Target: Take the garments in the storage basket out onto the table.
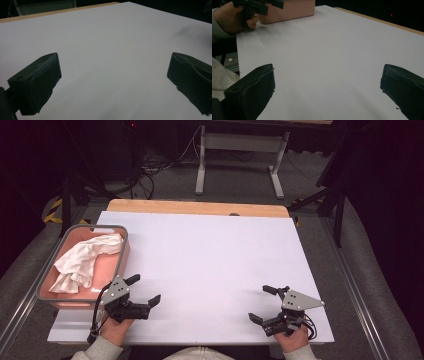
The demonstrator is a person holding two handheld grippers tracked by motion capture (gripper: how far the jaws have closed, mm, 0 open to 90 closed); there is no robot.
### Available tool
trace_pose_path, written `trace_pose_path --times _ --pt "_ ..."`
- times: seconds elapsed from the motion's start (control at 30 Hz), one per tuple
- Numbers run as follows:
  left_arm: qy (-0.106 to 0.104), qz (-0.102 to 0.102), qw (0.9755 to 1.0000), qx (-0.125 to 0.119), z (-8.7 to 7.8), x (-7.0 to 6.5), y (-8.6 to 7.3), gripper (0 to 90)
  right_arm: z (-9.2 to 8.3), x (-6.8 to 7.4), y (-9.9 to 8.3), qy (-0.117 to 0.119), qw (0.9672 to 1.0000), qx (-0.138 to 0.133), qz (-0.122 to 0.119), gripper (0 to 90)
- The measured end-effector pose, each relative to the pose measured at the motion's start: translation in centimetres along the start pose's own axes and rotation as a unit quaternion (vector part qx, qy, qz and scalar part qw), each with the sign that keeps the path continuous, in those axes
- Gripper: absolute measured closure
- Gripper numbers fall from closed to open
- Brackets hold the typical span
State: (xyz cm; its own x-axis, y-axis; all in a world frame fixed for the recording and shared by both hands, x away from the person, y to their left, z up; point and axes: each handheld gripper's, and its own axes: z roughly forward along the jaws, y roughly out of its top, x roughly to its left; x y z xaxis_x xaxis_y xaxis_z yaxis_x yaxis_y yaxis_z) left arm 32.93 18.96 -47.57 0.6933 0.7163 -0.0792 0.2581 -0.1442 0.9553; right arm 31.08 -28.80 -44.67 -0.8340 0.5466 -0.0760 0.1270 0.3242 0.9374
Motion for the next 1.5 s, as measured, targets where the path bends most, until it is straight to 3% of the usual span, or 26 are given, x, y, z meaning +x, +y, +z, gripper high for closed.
trace_pose_path --times 0.43,0.8,1.07,1.3,1.4,1.5 --pt "0.002 0.002 1.0000 0.009 0.3 0.1 -0.1 0.4 0.1 0.0 -0.1 0.004 1.0000 -0.001 0.003 0.2" --pt "-0.013 0.001 0.9998 0.013 0.3 -0.1 0.1 0.5 0.2 -0.1 -0.2 0.009 0.9999 0.004 0.006 0.7" --pt "-0.026 -0.001 0.9995 0.015 -0.1 -0.1 0.9 0.6 0.2 -0.1 -0.2 0.008 0.9999 0.006 0.003 0.8" --pt "-0.029 0.012 0.9994 0.012 -0.8 -0.1 1.8 1.3 0.2 0.0 -0.2 0.006 1.0000 0.006 0.003 0.9" --pt "-0.030 0.008 0.9992 0.024 -1.0 -0.3 2.2 1.4 0.1 -0.1 -0.3 0.006 1.0000 0.005 0.005 0.9" --pt "-0.031 0.021 0.9990 0.024 -1.4 -0.7 2.9 1.7 0.1 -0.1 -0.3 0.006 1.0000 0.006 0.005 0.9"
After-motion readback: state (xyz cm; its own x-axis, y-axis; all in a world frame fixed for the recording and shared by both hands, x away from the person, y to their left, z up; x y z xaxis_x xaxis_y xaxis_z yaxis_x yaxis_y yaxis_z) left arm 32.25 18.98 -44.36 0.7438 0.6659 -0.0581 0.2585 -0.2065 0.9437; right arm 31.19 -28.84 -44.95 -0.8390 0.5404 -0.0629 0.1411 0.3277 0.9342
